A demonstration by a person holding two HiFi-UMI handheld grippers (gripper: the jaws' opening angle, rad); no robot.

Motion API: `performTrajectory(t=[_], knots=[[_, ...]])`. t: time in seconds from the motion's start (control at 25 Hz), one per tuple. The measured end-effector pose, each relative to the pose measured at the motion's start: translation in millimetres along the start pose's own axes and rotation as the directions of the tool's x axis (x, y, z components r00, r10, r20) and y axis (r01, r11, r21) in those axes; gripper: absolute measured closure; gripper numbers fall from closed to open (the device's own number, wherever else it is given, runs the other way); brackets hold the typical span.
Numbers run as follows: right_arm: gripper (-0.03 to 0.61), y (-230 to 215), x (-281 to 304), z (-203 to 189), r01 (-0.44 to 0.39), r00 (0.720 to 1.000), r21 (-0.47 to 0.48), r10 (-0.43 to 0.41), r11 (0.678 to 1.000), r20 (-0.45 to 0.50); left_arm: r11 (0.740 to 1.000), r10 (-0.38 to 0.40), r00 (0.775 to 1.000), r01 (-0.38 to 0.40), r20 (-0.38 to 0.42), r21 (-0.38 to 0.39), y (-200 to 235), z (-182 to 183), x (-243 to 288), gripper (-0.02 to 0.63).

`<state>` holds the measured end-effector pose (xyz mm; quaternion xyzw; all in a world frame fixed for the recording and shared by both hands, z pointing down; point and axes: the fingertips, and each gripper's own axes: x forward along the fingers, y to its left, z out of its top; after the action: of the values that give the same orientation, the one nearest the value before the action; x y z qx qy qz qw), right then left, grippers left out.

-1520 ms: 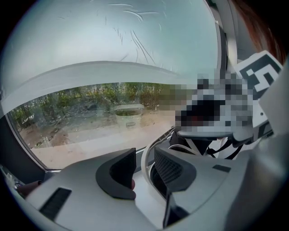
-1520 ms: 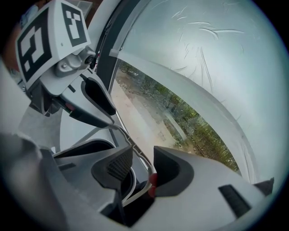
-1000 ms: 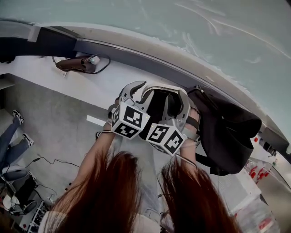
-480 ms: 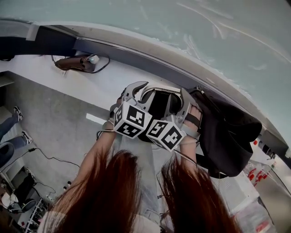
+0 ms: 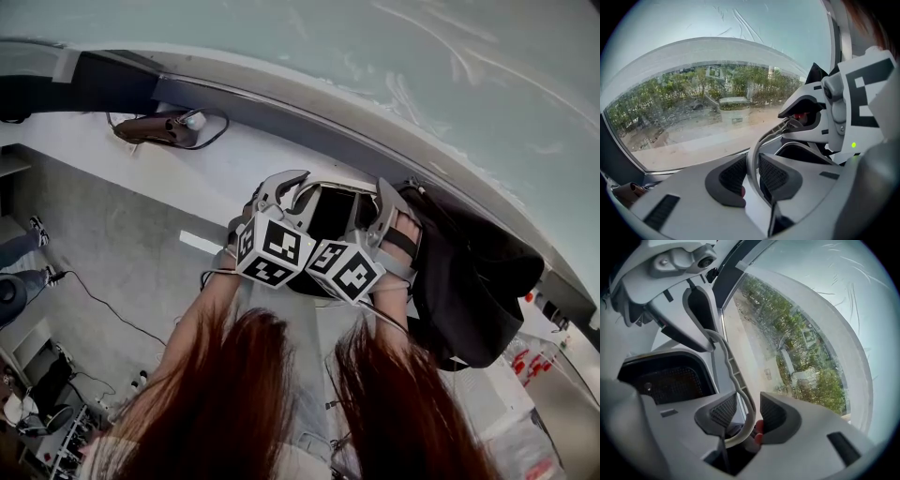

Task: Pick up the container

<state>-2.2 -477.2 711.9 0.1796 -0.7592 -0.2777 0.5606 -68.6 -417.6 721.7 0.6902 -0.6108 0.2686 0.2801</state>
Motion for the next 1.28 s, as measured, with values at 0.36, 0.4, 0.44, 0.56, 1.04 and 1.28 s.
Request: performTrajectory(t=[0.36, 0.4, 0.44, 0.56, 1.04, 1.28], knots=[[0.461, -1, -1, 0, 0.034, 0.999, -0.017, -0.034, 0.999, -0.013, 1.0, -0.009, 1.0, 0.009, 0.004, 0.018, 1, 0, -2, 0.529], [0.463, -1, -3, 0, 0.041, 0.999, -0.016, -0.041, 0.999, -0.012, 1.0, -0.013, 1.0, 0.012, 0.005, 0.019, 0, 0, -2, 0.529], [0.463, -1, -3, 0, 0.046, 0.999, -0.012, -0.046, 0.999, -0.012, 1.0, -0.018, 1.0, 0.018, 0.006, 0.019, 0, 0, -3, 0.529], [0.463, -2, -6, 1, 0.051, 0.999, 0.007, -0.051, 0.999, -0.014, 0.999, -0.032, 0.999, 0.032, 0.009, 0.015, 0, 1, -6, 0.529], [0.463, -4, -24, 2, 0.102, 0.995, 0.047, -0.102, 0.994, -0.007, 0.997, -0.037, 0.999, 0.034, 0.04, 0.075, -6, 4, -21, 0.534], [0.462, -5, -36, 0, 0.151, 0.989, 0.072, -0.151, 0.986, -0.01, 0.993, -0.06, 0.997, 0.055, 0.045, 0.102, -11, 6, -30, 0.534]])
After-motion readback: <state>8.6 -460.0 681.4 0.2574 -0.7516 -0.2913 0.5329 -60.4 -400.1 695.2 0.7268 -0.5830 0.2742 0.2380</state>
